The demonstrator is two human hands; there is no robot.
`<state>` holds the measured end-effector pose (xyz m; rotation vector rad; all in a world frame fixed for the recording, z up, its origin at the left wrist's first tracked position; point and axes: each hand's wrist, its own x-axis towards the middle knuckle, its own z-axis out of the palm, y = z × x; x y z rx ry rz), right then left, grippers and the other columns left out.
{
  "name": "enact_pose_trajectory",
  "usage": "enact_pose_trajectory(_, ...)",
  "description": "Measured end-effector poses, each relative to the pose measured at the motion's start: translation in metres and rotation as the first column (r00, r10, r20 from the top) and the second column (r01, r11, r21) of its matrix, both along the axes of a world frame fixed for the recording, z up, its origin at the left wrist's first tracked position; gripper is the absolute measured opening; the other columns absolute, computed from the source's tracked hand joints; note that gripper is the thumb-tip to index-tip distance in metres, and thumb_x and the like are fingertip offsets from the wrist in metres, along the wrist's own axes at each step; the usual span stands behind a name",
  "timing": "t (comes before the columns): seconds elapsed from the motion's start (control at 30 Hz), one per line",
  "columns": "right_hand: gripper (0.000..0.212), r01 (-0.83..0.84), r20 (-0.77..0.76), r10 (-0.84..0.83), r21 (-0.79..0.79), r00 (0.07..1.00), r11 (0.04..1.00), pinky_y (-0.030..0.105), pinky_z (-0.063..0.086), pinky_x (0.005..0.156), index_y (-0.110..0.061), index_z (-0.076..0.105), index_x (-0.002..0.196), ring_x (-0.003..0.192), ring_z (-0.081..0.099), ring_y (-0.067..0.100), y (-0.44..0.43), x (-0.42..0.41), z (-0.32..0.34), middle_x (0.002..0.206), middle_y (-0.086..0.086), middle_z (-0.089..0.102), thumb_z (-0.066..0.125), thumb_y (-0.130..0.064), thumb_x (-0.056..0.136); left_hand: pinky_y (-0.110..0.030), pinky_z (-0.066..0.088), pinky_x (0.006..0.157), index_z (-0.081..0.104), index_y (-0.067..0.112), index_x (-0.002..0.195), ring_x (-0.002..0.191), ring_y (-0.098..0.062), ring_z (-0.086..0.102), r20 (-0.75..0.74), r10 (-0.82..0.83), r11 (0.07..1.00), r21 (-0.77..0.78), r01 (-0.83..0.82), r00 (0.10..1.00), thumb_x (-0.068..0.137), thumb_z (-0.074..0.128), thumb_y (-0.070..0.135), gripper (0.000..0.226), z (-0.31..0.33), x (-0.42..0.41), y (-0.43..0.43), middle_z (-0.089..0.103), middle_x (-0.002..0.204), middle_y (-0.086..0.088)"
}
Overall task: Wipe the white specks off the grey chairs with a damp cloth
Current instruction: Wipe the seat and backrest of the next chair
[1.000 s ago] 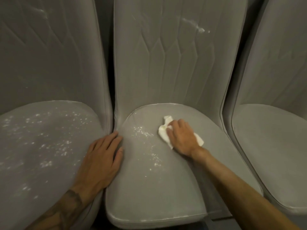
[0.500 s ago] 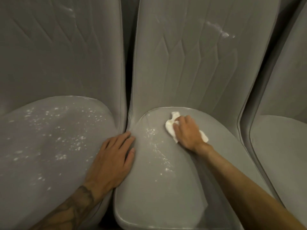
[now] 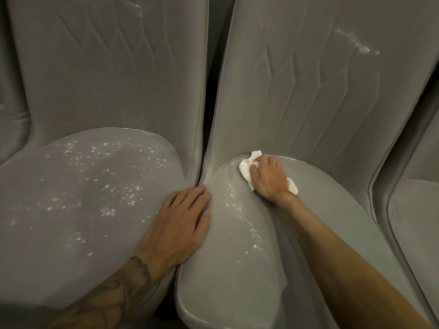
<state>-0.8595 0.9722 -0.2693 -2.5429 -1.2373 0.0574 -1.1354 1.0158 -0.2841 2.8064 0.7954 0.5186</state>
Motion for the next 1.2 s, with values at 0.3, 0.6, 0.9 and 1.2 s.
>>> enact_pose_trajectory(0.3,0.03,-0.316,-0.024,0.317,0.021,0.948,0.948,0.044,0.035,0.097,-0.021,0.052,0.125,0.108,0.046,0.032,0.011,-0.029,-0.005,0.118,0.009,0.05,0.038,-0.036,0.103,-0.042,0.04,0.113,0.059,0.017,0.142,0.134,-0.022,0.054,0.023,-0.01,0.999,0.031,0.009,1.0,0.105,0.041,0.035,0.045,-0.004,0.0,0.002,0.053,0.153,-0.003)
enact_pose_trajectory(0.6,0.032,-0.437,0.001,0.438,0.067,0.899,0.897,0.044,0.035,0.092,-0.022,0.052,0.122,0.1,0.044,0.027,0.002,-0.066,-0.013,0.116,0.004,0.05,0.035,-0.041,0.102,-0.041,0.039,0.114,0.058,0.018,0.141,0.134,-0.02,0.053,0.041,-0.02,1.0,0.011,0.019,0.999,0.105,0.041,0.034,0.044,-0.004,-0.002,0.003,0.054,0.151,-0.001)
enact_pose_trajectory(0.9,0.033,-0.273,-0.017,0.274,0.049,0.962,0.961,0.047,0.036,0.097,-0.017,0.051,0.126,0.107,0.044,0.033,0.019,-0.067,-0.006,0.121,0.01,0.048,0.037,-0.036,0.103,-0.038,0.038,0.115,0.056,0.013,0.139,0.132,-0.02,0.053,0.081,0.003,1.0,-0.02,-0.002,0.997,0.104,0.042,0.034,0.043,-0.003,-0.002,0.003,0.055,0.148,-0.006)
enact_pose_trajectory(1.2,0.033,-0.218,-0.038,0.218,-0.015,0.975,0.976,0.044,0.034,0.1,-0.014,0.048,0.13,0.113,0.044,0.034,0.022,-0.07,0.005,0.128,0.013,0.048,0.037,-0.031,0.105,-0.039,0.05,0.091,0.055,0.016,0.108,0.098,-0.023,0.056,0.028,0.124,0.992,0.004,-0.125,0.992,0.103,0.036,0.033,0.026,0.011,-0.017,0.004,0.056,0.108,-0.004)
